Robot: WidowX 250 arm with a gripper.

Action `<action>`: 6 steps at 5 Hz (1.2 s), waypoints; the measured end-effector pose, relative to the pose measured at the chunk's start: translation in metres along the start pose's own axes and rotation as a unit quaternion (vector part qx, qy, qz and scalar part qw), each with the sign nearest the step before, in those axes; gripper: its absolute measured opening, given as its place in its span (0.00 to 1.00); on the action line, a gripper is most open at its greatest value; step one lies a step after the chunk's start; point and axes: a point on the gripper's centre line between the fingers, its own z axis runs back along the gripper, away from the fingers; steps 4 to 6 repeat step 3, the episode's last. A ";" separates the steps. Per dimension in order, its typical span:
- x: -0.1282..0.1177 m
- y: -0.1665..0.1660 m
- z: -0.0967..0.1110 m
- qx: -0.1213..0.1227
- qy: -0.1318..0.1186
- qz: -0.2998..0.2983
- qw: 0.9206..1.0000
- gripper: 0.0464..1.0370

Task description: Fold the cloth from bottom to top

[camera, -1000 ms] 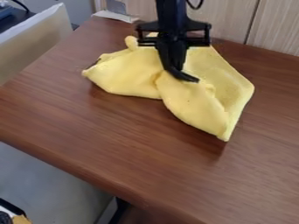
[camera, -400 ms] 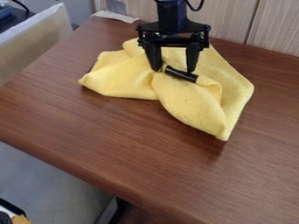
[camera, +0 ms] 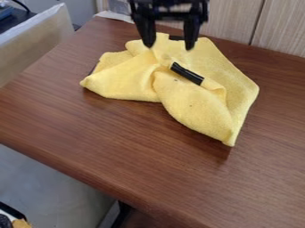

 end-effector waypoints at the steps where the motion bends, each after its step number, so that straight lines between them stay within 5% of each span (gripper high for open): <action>1: -0.006 0.006 0.034 0.003 -0.030 -0.011 0.999 0.96; 2: -0.020 0.013 0.058 0.022 -0.052 -0.013 0.998 0.96; 6: -0.021 0.012 0.059 0.022 -0.054 -0.014 0.998 0.96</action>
